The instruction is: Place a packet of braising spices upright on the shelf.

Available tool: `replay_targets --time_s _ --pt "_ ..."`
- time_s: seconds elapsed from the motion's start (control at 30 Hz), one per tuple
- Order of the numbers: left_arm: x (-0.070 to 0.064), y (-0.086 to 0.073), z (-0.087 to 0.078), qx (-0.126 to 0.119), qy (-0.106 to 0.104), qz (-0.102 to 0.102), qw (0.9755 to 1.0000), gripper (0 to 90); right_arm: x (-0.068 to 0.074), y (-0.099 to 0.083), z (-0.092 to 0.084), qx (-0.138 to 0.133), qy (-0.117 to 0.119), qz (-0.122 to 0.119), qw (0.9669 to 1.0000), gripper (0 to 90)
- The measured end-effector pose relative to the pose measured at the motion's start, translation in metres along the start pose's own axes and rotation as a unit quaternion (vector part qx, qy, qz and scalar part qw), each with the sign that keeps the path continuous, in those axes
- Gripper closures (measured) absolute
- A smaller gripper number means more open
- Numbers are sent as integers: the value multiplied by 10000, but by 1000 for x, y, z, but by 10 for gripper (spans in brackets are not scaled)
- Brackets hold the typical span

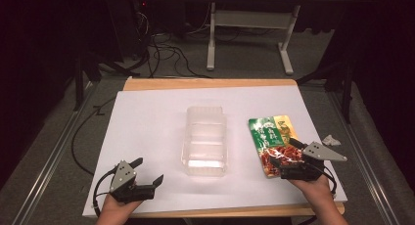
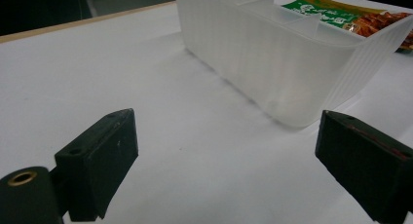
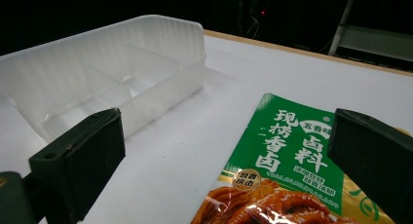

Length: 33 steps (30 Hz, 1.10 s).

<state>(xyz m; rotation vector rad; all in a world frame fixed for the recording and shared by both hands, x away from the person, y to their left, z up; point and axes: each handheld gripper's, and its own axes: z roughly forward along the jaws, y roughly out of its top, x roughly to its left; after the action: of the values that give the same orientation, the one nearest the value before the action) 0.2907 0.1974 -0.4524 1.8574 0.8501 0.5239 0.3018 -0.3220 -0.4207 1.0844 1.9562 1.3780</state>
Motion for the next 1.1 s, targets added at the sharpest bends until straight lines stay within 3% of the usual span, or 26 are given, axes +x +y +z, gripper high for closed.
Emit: replay_targets --time_s 0.43,0.67,0.87,1.1 --pt "2 -1 -3 -41 94 -44 9999 89 -8 -3 -1 18 -52 109 9999 23" --pt "2 -1 -1 -7 81 -50 10000 88 -17 -6 -4 23 -128 322 9994 78" --pt "2 1 4 3 54 -49 10000 88 -25 -10 -9 110 -254 375 9989 138" --pt "1 4 12 23 25 -37 10000 90 -41 -19 -18 197 -464 633 9967 188"
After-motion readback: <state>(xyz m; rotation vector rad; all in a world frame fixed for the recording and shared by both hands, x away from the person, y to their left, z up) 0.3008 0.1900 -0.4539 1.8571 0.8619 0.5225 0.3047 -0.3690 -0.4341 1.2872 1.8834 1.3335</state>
